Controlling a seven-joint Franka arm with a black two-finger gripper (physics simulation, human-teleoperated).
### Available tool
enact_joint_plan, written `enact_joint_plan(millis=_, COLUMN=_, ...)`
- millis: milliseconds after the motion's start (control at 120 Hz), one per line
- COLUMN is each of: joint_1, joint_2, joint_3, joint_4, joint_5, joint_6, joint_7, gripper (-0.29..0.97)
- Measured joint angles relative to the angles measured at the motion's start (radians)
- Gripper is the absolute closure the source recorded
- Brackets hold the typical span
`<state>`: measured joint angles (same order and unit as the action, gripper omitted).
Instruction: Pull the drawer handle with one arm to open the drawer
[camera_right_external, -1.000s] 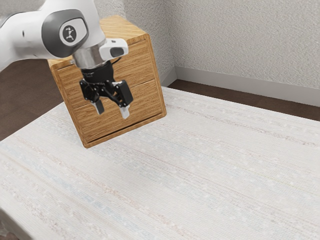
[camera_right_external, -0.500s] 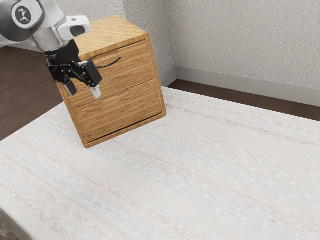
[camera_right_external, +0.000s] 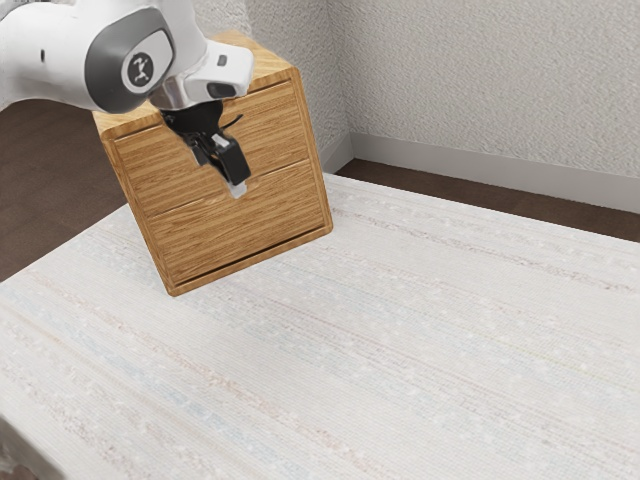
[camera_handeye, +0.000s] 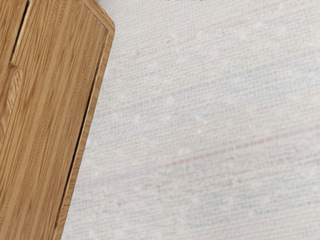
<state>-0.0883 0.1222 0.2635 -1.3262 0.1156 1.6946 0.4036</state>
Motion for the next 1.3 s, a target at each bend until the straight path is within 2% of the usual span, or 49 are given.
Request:
enact_joint_plan(millis=117, joint_1=0.009, joint_2=0.033, joint_3=0.003, joint_4=0.002, joint_5=0.009, joint_6=0.047, joint_7=0.046, gripper=0.00)
enact_joint_plan(millis=492, joint_1=0.042, joint_2=0.042, joint_3=0.002, joint_4=0.007, joint_5=0.014, joint_6=0.162, joint_7=0.158, gripper=0.00)
enact_joint_plan(millis=567, joint_1=0.072, joint_2=0.055, joint_3=-0.002, joint_4=0.024, joint_5=0.014, joint_6=0.174, joint_7=0.176, gripper=0.00)
enact_joint_plan(millis=892, joint_1=0.153, joint_2=0.128, joint_3=-0.013, joint_4=0.117, joint_5=0.011, joint_6=0.173, joint_7=0.236, gripper=0.00)
enact_joint_plan(millis=1300, joint_1=0.196, joint_2=0.202, joint_3=-0.065, joint_4=0.213, joint_5=0.015, joint_6=0.164, joint_7=0.280, gripper=0.00)
